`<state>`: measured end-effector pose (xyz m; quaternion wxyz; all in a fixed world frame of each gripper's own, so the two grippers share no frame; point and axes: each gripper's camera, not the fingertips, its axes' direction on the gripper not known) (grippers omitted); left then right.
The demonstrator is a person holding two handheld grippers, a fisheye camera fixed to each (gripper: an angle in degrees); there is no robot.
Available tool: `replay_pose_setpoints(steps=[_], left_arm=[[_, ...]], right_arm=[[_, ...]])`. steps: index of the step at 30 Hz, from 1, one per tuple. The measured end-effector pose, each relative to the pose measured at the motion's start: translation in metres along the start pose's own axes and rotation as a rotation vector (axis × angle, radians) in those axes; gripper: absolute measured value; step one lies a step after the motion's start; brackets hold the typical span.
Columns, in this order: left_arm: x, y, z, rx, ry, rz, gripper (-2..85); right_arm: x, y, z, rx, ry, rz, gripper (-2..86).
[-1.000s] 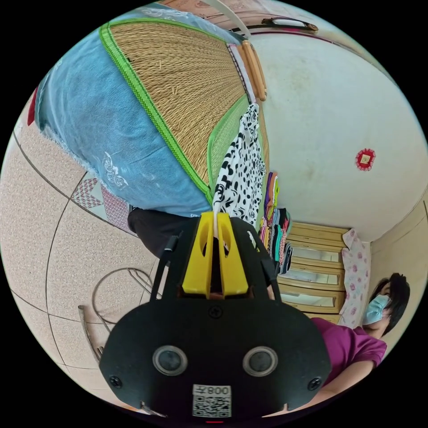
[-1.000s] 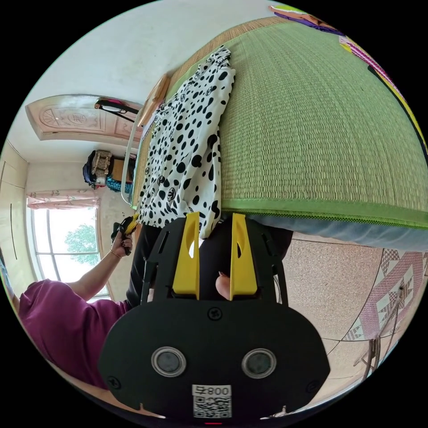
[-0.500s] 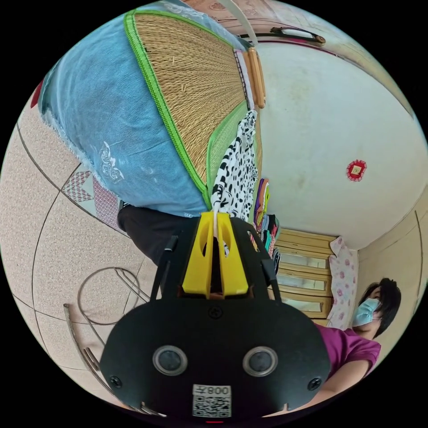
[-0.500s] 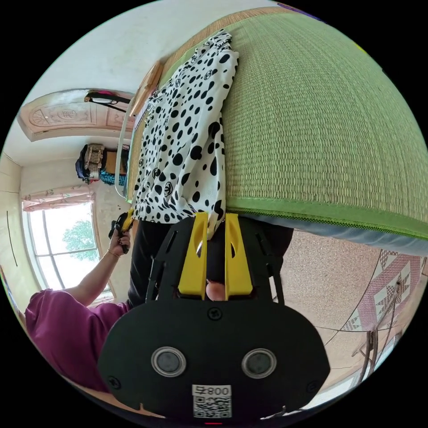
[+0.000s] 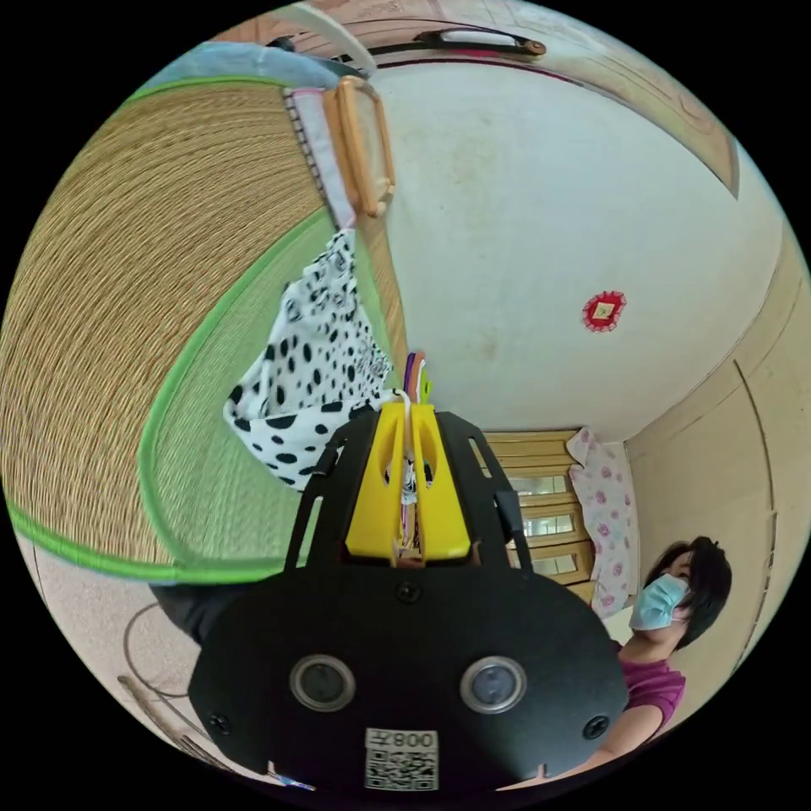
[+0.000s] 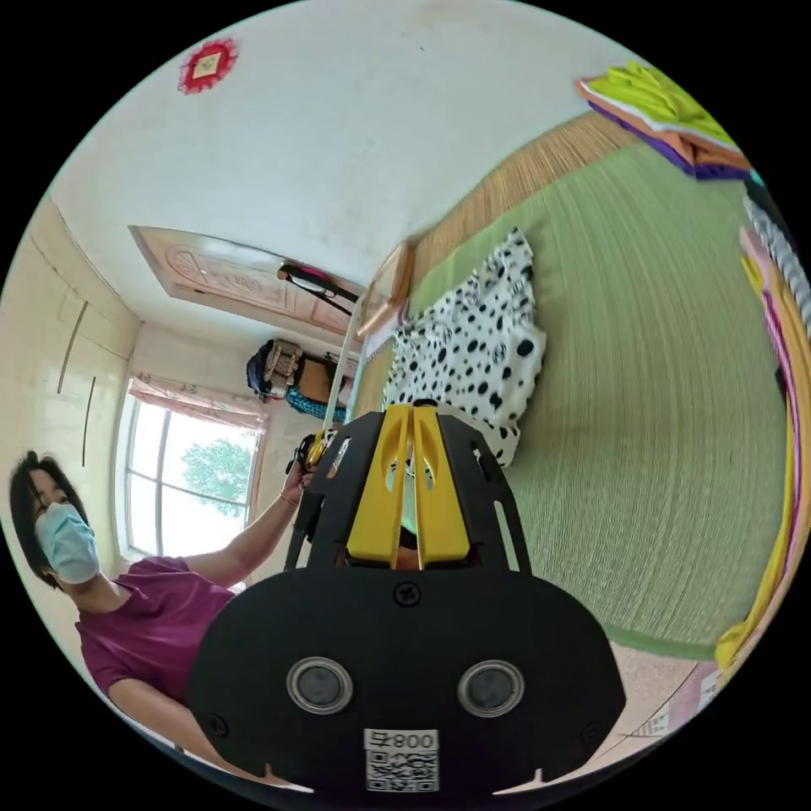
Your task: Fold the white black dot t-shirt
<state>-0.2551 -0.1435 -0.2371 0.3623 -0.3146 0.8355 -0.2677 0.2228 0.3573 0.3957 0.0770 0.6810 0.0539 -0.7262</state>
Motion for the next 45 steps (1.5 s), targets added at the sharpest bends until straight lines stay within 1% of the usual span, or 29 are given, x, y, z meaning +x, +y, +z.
replay_pose_setpoints(steps=[1,2,4,6,7,9,12,16,20,22,23,25,26,27,28,29,30,32,34,35,38,41,45], left_arm=[[0.013,-0.013,0.006,0.015,0.013,0.026,0.9],[0.044,-0.039,0.018,0.035,0.043,0.085,0.9],[0.102,-0.072,0.035,0.048,0.083,0.199,0.9],[0.187,-0.101,0.05,0.053,0.107,0.373,0.9],[0.207,-0.105,0.052,0.054,0.109,0.415,0.9],[0.275,-0.111,0.054,0.057,0.106,0.558,0.9],[0.328,-0.099,0.046,0.058,0.101,0.683,0.9],[0.343,-0.068,0.031,0.044,0.114,0.755,0.9],[0.306,-0.023,0.018,-0.032,0.087,0.749,0.9],[0.27,0.001,0.016,-0.068,0.074,0.695,0.9],[0.24,0.016,0.017,-0.104,0.051,0.644,1.0],[0.187,0.038,0.016,-0.124,-0.002,0.539,1.0],[0.146,0.05,0.018,-0.144,-0.029,0.438,1.0],[0.104,0.061,0.019,-0.153,-0.055,0.329,1.0],[0.084,0.067,0.02,-0.147,-0.065,0.277,1.0],[0.045,0.078,0.023,-0.155,-0.084,0.172,1.0],[0.015,0.087,0.026,-0.179,-0.129,0.094,1.0],[-0.016,0.1,0.026,-0.149,-0.159,0.005,1.0],[-0.032,0.107,0.03,-0.157,-0.157,-0.027,1.1],[-0.037,0.108,0.033,-0.168,-0.182,-0.033,1.2],[-0.046,0.106,0.039,-0.178,-0.169,-0.044,1.6],[-0.055,0.097,0.047,-0.213,-0.218,-0.049,2.6],[-0.064,0.08,0.042,-0.131,-0.213,-0.06,4.6]], right_arm=[[-0.018,-0.033,-0.013,0.03,0.002,-0.044,0.2],[-0.029,-0.049,-0.02,0.045,0.004,-0.067,0.2],[-0.082,-0.105,-0.053,0.113,0.006,-0.177,0.2],[-0.125,-0.131,-0.079,0.168,0.019,-0.26,0.2],[-0.152,-0.142,-0.096,0.199,0.019,-0.31,0.2],[-0.185,-0.148,-0.122,0.246,0.02,-0.375,0.2],[-0.217,-0.136,-0.16,0.31,-0.007,-0.451,0.2],[-0.219,-0.079,-0.187,0.338,-0.058,-0.509,0.2],[-0.188,-0.008,-0.18,0.273,-0.011,-0.482,0.2],[-0.147,0.043,-0.169,0.235,-0.028,-0.412,0.2],[-0.134,0.056,-0.165,0.227,-0.036,-0.383,0.2],[-0.071,0.103,-0.138,0.148,-0.011,-0.232,0.2],[-0.052,0.115,-0.13,0.137,-0.003,-0.183,0.2],[-0.014,0.138,-0.114,0.11,-0.02,-0.081,0.2],[0.024,0.159,-0.096,0.073,-0.043,0.028,0.2],[0.04,0.169,-0.089,0.061,-0.043,0.072,0.2],[0.069,0.187,-0.073,0.026,-0.028,0.162,0.2],[0.099,0.208,-0.052,-0.037,-0.049,0.248,0.2],[0.117,0.224,-0.037,-0.083,-0.014,0.309,0.3],[0.119,0.227,-0.036,-0.082,-0.025,0.313,0.3],[0.126,0.233,-0.035,-0.079,-0.013,0.328,0.4],[0.133,0.234,-0.034,-0.073,-0.018,0.344,0.6],[0.141,0.234,-0.037,-0.046,0.001,0.365,1.5]])
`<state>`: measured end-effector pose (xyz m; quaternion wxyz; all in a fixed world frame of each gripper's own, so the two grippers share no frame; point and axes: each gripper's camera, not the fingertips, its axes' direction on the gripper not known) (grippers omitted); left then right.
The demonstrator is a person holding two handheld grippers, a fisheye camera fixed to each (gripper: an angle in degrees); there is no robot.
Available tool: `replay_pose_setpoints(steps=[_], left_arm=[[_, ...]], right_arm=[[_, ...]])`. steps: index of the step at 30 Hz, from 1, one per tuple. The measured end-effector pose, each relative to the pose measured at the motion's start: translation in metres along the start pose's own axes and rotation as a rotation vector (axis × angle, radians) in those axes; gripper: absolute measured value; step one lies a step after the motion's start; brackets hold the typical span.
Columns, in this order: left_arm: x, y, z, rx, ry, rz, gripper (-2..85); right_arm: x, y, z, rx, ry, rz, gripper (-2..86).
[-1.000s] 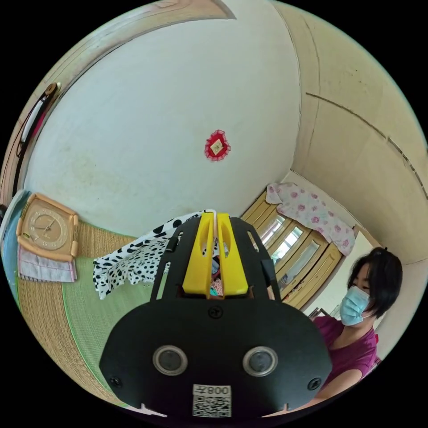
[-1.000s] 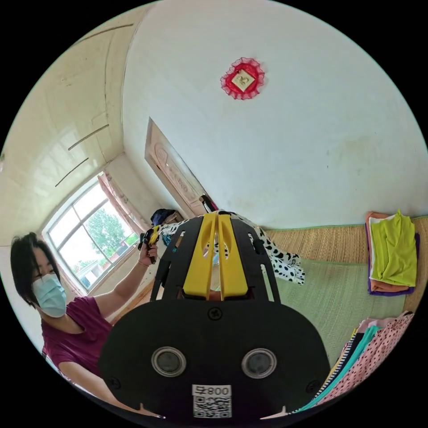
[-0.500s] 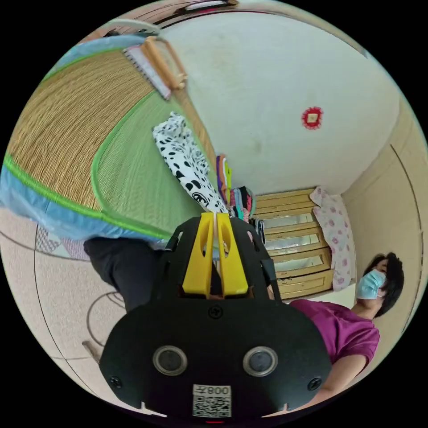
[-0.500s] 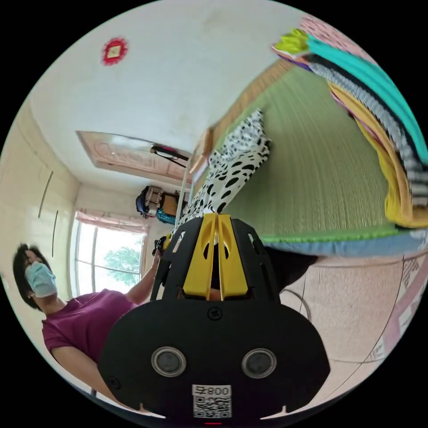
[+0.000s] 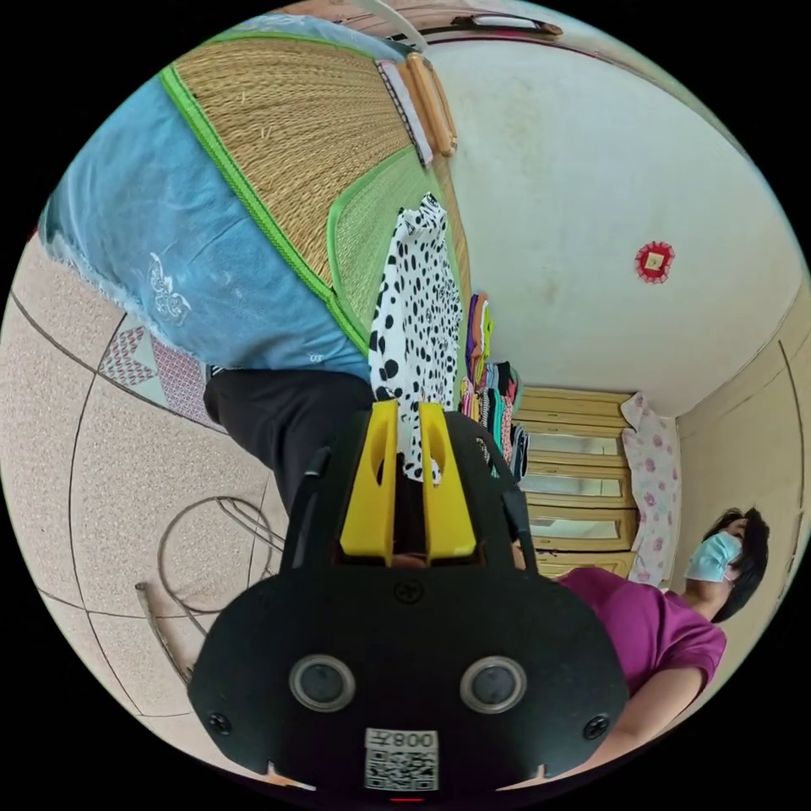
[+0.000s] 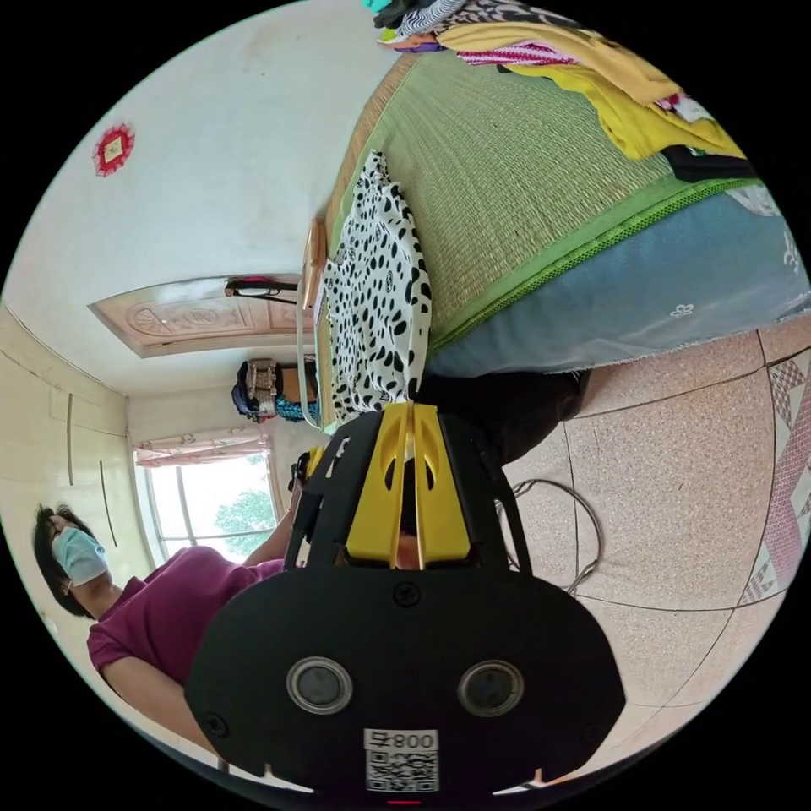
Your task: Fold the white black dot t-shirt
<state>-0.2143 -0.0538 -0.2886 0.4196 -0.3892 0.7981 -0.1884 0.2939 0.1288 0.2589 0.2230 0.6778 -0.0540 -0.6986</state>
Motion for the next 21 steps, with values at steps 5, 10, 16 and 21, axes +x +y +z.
replay_pose_setpoints(steps=[5,10,16,21], left_arm=[[0.007,-0.046,0.006,0.036,-0.024,0.024,6.0],[0.032,-0.131,0.05,0.014,-0.014,0.1,6.8],[0.07,-0.272,0.139,-0.017,-0.022,0.207,7.7],[0.081,-0.386,0.212,-0.01,-0.128,0.221,8.5]], right_arm=[[0.001,-0.003,-0.013,0.072,0.037,0.022,4.0],[-0.033,-0.034,-0.005,0.116,0.118,-0.042,5.9],[-0.099,-0.137,0.049,0.087,0.193,-0.224,7.1],[-0.141,-0.254,0.099,0.084,0.244,-0.358,8.7]])
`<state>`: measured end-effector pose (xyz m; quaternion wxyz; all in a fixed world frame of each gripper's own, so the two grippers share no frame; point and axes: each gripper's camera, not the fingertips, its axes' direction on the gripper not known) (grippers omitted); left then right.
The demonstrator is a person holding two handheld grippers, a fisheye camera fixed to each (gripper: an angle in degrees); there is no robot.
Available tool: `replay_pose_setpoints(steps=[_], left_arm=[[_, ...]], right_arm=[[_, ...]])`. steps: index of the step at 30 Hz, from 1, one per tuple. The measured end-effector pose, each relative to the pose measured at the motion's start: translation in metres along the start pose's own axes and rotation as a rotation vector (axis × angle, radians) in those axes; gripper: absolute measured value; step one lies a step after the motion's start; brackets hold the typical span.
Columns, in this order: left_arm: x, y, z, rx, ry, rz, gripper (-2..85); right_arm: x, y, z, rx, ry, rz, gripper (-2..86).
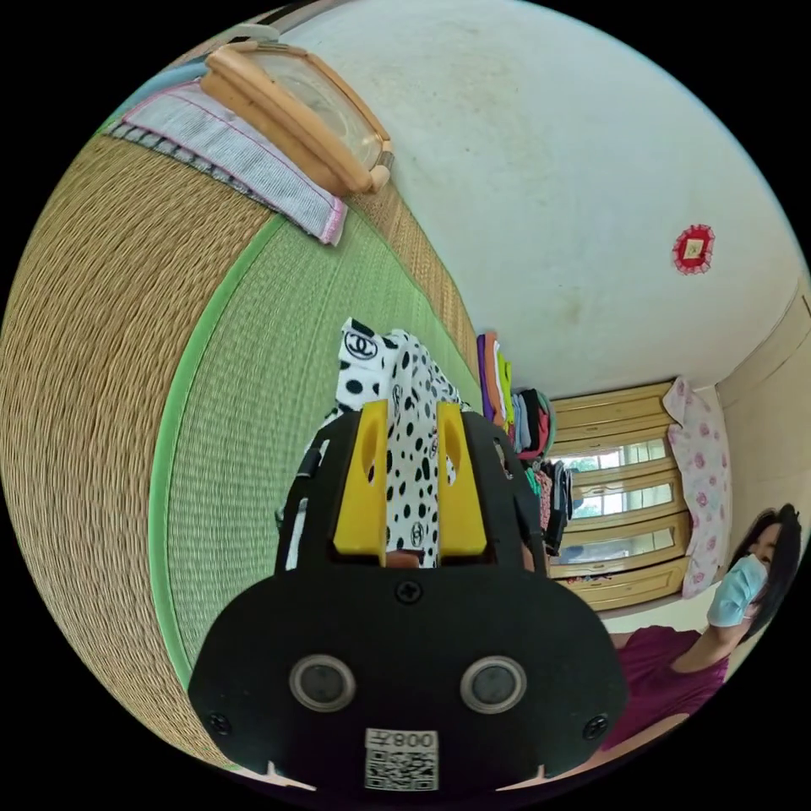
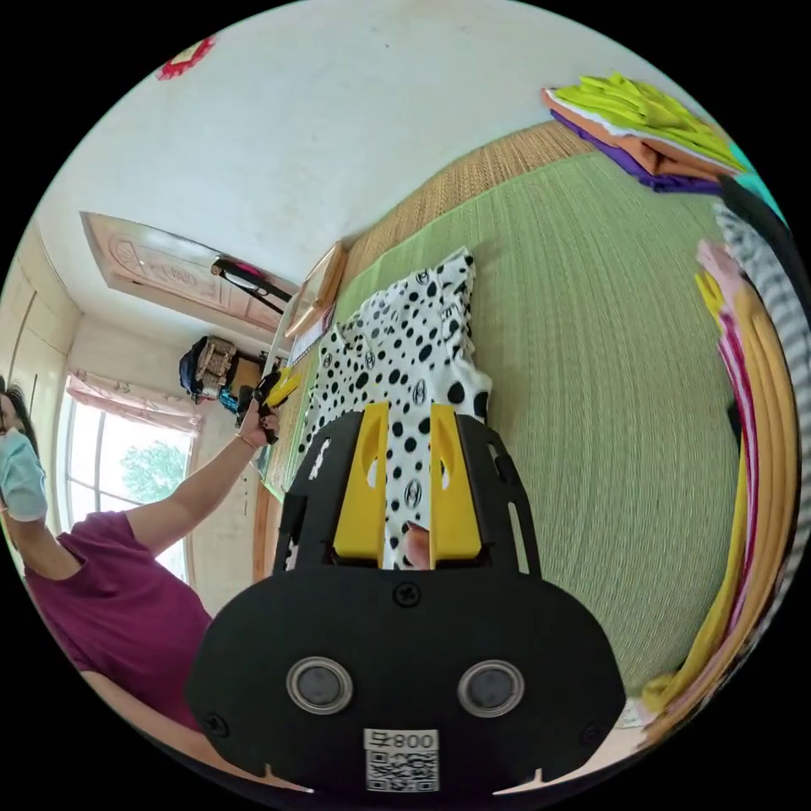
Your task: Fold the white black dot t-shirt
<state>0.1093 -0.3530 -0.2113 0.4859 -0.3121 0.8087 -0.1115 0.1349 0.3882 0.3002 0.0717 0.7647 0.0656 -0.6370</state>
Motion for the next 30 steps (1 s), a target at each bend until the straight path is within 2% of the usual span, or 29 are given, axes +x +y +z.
replay_pose_setpoints(steps=[7,12,18,22,24,27,30], left_arm=[[-0.021,-0.077,0.056,-0.036,-0.096,0.011,7.9],[-0.026,-0.1,0.083,-0.061,-0.063,0.029,3.6],[-0.006,-0.107,0.074,0.011,0.005,0.105,1.8],[0.036,-0.099,0.043,0.108,0.02,0.265,1.5],[0.063,-0.087,0.022,0.191,-0.028,0.392,1.4],[0.058,-0.091,0.025,0.19,-0.145,0.373,1.3],[0.045,-0.098,0.026,0.21,-0.072,0.303,1.2]], right_arm=[[0.024,-0.148,0.075,0.022,0.105,-0.012,10.3],[0.047,-0.186,0.122,-0.028,0.114,0.052,8.7],[0.051,-0.182,0.126,-0.013,0.054,0.051,2.0],[0.005,-0.15,0.065,0.159,-0.058,-0.141,1.0],[-0.014,-0.13,0.042,0.231,0.008,-0.209,0.9],[0.002,-0.121,0.04,0.233,0.07,-0.155,0.7],[0.021,-0.118,0.042,0.241,-0.052,-0.096,0.6]])
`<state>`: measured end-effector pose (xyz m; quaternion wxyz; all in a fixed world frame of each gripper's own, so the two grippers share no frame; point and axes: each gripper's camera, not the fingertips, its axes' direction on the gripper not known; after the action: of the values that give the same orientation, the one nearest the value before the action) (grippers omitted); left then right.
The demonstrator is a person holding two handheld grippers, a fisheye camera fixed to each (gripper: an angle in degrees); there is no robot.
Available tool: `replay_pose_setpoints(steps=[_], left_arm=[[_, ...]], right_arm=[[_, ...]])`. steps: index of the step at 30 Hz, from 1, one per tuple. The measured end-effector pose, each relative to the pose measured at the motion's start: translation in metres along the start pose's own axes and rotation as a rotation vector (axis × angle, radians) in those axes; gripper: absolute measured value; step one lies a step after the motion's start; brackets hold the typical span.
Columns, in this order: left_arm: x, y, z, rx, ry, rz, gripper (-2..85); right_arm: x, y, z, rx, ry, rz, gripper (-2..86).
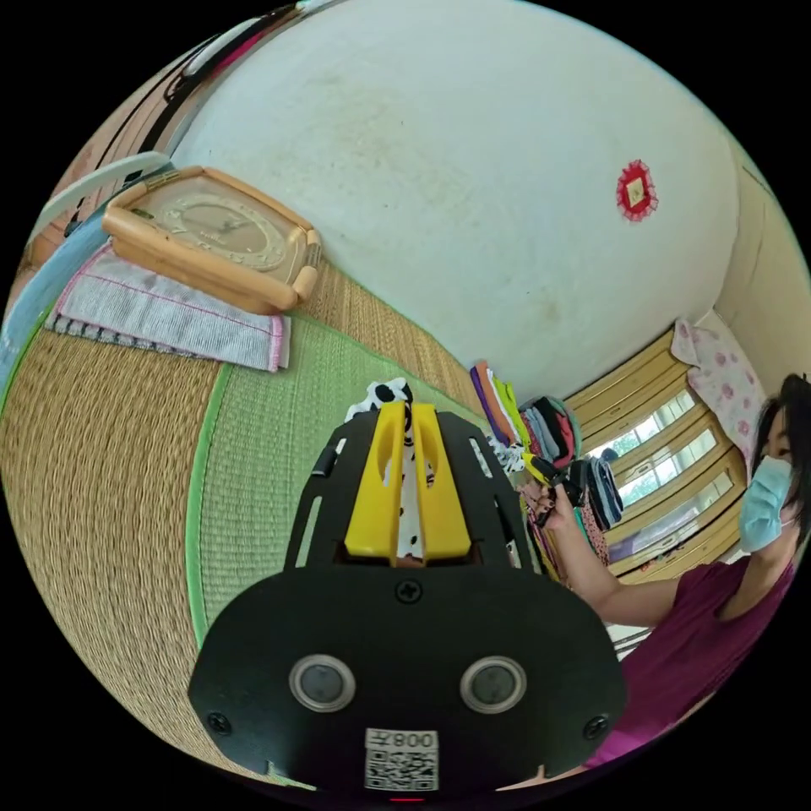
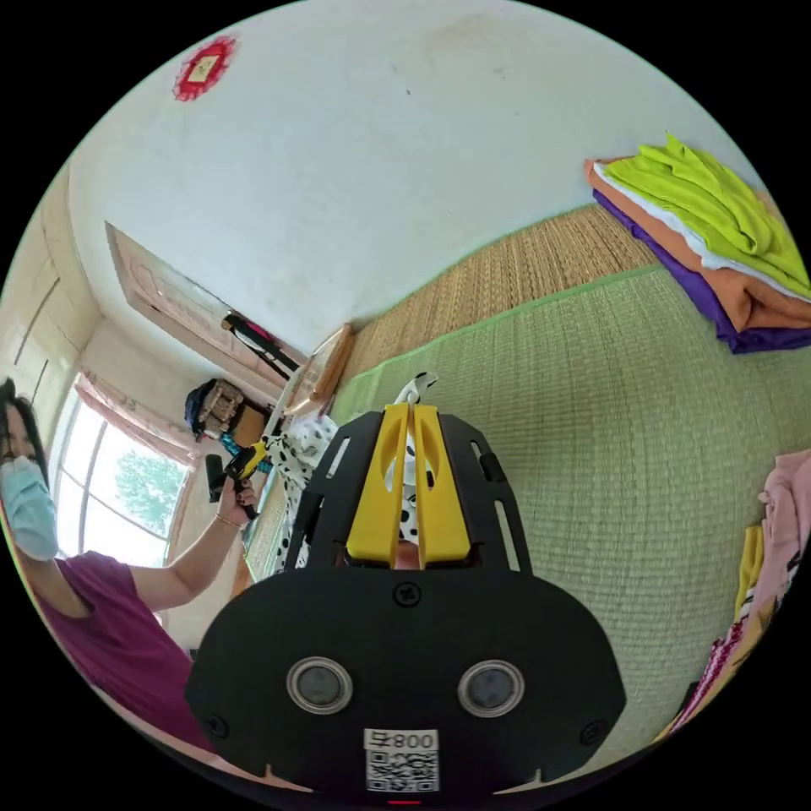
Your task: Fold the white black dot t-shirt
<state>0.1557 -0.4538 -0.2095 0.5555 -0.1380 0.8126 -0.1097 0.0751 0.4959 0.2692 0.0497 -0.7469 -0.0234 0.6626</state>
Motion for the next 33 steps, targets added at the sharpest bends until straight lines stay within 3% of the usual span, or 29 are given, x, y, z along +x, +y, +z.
replay_pose_setpoints(steps=[4,7,10,20,27,33], left_arm=[[0.022,0.02,-0.027,0.14,0.056,0.083,1.2],[0.001,0.036,-0.009,0.024,-0.012,-0.002,1.2],[-0.019,0.034,-0.006,0.058,0.028,-0.083,1.1],[0.013,-0.019,0.006,0.137,0.023,0.099,1.2],[-0.036,-0.058,0.105,-0.055,-0.157,-0.006,2.1],[-0.065,-0.056,0.149,-0.07,-0.099,-0.101,4.9]], right_arm=[[-0.037,0.034,-0.026,0.071,0.067,-0.157,0.5],[0.003,0.054,-0.012,0.022,0.017,-0.001,0.5],[0.01,0.056,-0.016,0.064,-0.053,0.033,0.5],[-0.037,0.016,-0.035,0.136,-0.015,-0.092,0.5],[0.008,-0.042,0.048,-0.06,0.102,0.011,0.6],[0.036,-0.06,0.089,-0.131,0.121,0.094,0.6]])
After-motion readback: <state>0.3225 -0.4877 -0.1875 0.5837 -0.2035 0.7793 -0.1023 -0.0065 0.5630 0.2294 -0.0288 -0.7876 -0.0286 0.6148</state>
